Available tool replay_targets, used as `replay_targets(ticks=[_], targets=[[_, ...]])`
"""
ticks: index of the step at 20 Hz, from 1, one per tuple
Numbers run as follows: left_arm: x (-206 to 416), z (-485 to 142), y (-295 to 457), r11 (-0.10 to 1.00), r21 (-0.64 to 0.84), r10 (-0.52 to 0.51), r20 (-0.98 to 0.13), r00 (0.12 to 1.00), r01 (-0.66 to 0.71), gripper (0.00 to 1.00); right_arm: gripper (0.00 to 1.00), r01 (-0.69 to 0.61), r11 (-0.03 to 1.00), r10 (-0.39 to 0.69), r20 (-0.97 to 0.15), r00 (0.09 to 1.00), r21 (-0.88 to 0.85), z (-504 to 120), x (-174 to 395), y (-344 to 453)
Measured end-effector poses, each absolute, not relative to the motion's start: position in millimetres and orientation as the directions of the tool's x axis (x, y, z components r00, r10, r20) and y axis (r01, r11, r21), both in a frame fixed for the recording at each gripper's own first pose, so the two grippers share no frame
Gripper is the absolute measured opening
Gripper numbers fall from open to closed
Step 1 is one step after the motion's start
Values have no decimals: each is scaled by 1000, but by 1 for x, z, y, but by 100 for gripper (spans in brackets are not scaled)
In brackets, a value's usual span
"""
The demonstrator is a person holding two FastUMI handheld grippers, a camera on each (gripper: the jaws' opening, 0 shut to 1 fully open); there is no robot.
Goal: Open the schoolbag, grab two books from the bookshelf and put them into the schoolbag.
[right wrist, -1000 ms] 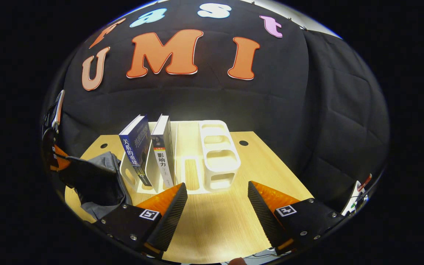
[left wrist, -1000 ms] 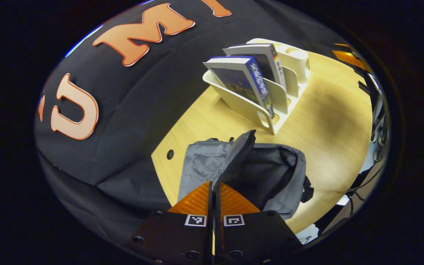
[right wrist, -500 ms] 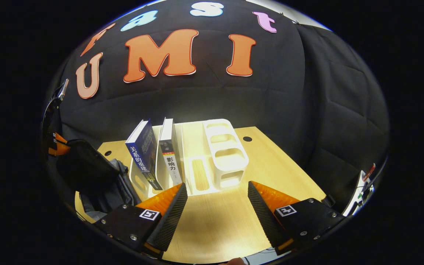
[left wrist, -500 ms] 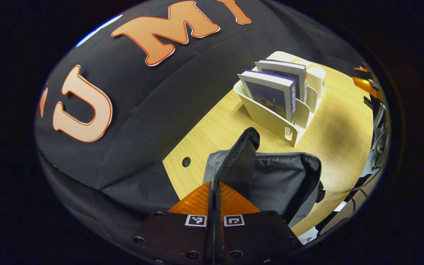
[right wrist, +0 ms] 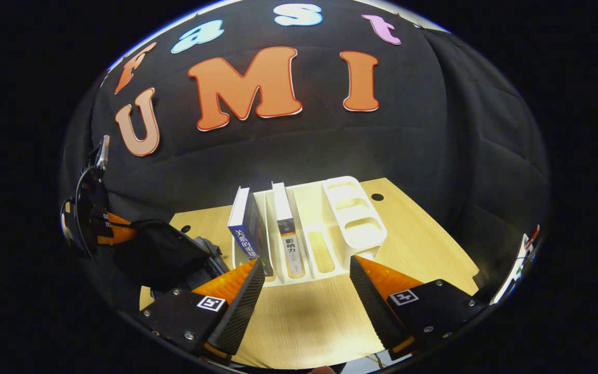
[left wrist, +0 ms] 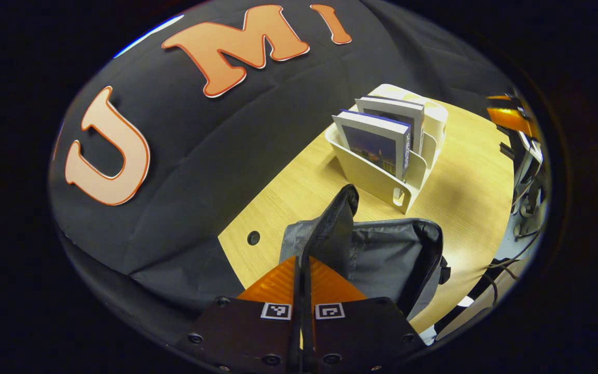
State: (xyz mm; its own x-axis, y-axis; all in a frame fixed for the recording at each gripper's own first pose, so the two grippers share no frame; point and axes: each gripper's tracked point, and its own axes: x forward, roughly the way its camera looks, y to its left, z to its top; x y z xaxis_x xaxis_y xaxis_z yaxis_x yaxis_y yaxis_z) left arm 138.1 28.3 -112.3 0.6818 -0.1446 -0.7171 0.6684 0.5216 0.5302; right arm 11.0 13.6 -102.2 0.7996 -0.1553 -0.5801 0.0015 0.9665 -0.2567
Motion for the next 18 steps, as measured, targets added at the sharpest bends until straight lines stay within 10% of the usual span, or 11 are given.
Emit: replay_targets(ticks=[18], targets=[[153,-124,31,564,525,-92,-727,680,638,3,98,-187,967,-86,-911,404,-174,-157,172,136]])
